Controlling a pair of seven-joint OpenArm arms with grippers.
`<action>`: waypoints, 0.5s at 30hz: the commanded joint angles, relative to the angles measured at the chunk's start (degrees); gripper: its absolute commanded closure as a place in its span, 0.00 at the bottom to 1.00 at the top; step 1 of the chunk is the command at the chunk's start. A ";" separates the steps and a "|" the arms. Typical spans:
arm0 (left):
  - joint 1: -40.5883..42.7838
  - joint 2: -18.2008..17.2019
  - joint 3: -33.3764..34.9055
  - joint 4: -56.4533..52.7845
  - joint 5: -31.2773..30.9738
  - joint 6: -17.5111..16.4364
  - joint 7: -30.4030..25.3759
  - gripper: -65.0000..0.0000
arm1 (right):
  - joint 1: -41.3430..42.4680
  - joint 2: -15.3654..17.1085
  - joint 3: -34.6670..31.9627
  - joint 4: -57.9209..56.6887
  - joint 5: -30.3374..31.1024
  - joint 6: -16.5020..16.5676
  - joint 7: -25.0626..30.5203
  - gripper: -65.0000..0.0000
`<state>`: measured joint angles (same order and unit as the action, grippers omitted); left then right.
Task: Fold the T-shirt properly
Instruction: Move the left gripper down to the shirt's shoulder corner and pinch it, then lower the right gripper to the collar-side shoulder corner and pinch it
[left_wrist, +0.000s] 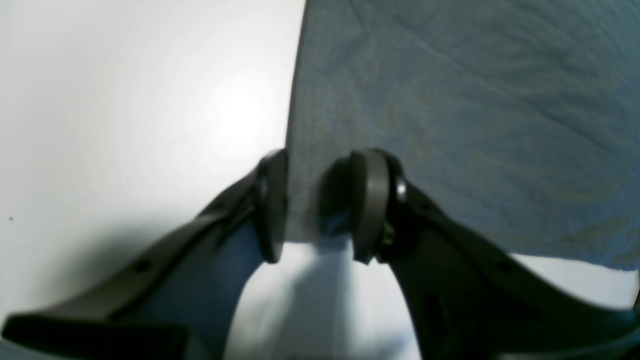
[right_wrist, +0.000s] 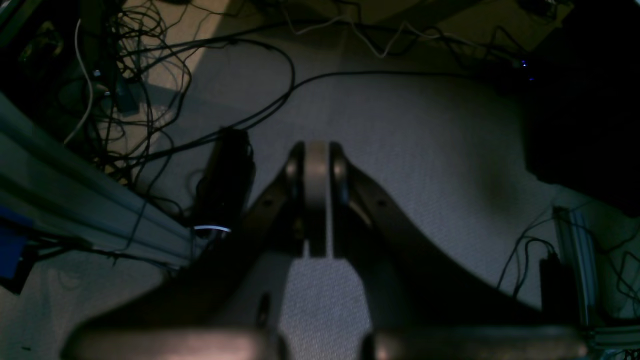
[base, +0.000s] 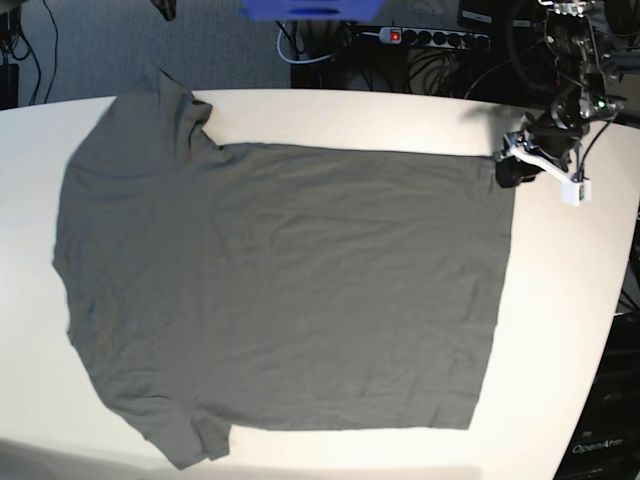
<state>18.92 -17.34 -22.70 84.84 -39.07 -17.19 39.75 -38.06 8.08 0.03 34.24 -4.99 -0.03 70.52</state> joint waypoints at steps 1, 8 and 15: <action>0.82 -0.37 0.32 -0.22 1.57 0.53 3.90 0.68 | -1.01 0.41 0.19 0.09 0.38 0.16 1.79 0.98; 0.64 -0.28 0.24 -0.84 1.57 -1.40 3.90 0.71 | -1.01 0.41 0.19 0.09 0.38 0.16 1.70 0.98; 0.47 -0.37 0.15 -0.84 1.57 -1.49 3.90 0.97 | -1.01 0.41 0.19 0.09 0.38 0.16 1.70 0.98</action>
<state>18.90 -17.43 -22.72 84.09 -39.07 -19.14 40.34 -38.09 8.05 0.03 34.24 -5.02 -0.03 70.50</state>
